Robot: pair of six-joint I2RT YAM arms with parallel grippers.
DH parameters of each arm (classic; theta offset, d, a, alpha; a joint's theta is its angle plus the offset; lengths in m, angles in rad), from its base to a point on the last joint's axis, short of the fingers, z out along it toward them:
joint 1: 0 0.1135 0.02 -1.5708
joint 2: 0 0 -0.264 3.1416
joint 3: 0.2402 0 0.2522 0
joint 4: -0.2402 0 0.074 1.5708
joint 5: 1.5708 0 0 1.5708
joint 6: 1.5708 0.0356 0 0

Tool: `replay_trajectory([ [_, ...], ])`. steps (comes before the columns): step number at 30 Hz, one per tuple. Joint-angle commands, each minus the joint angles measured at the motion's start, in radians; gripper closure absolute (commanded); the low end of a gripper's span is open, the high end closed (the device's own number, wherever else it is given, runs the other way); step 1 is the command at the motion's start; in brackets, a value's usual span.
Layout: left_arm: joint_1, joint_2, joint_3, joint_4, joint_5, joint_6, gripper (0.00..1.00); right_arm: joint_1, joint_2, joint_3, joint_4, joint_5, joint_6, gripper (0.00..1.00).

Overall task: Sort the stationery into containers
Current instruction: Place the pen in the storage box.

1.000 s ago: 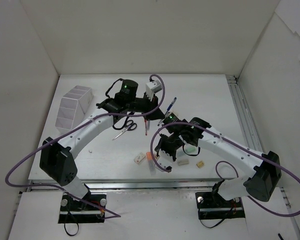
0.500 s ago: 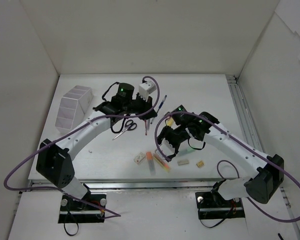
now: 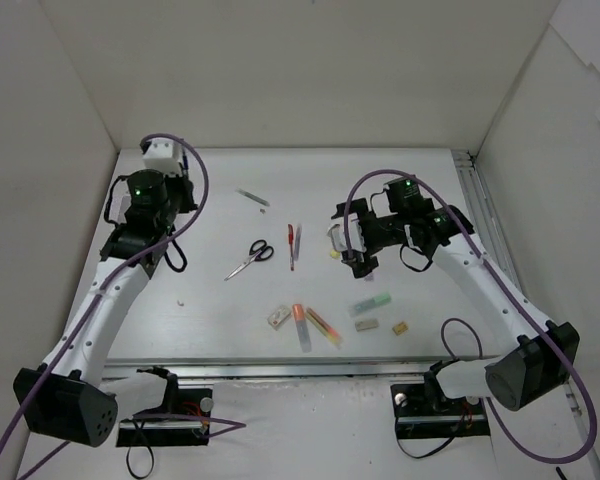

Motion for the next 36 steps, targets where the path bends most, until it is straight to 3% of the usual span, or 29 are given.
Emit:
replay_trajectory([
  [1,0.074,-0.053,-0.029,0.093,-0.252,-0.01,1.0,-0.05,-0.007,0.029,0.255,-0.091,0.261,0.02],
  [3,0.142,-0.065,-0.07,0.13,-0.281,-0.015,1.0,-0.07,-0.015,-0.006,0.377,-0.08,0.385,0.02],
  [4,0.165,-0.065,-0.087,0.2,-0.293,-0.018,1.0,-0.078,-0.019,-0.027,0.452,-0.065,0.541,0.02],
  [5,0.186,-0.053,-0.105,0.242,-0.3,-0.022,1.0,-0.081,-0.027,-0.091,0.648,-0.007,0.63,0.02],
  [7,0.244,-0.025,-0.119,0.294,-0.292,-0.047,1.0,-0.084,-0.056,-0.181,0.876,0.076,0.864,0.02],
  [8,0.257,0.007,-0.118,0.31,-0.286,-0.047,1.0,-0.093,-0.064,-0.272,1.101,0.184,0.934,0.02],
  [10,0.278,0.042,-0.119,0.386,-0.313,-0.021,1.0,-0.103,-0.081,-0.328,1.248,0.259,1.024,0.02],
  [17,0.323,0.228,-0.075,0.494,-0.336,0.013,1.0,-0.142,-0.044,-0.318,1.267,0.356,1.185,0.02],
  [26,0.343,0.413,-0.026,0.596,-0.376,-0.044,1.0,-0.158,-0.051,-0.36,1.284,0.388,1.197,0.02],
  [34,0.343,0.456,-0.039,0.517,-0.439,-0.16,1.0,-0.161,-0.059,-0.397,1.301,0.402,1.216,0.02],
  [36,0.343,0.432,-0.069,0.498,-0.467,-0.223,0.94,-0.159,-0.053,-0.402,1.322,0.391,1.232,0.02],
])
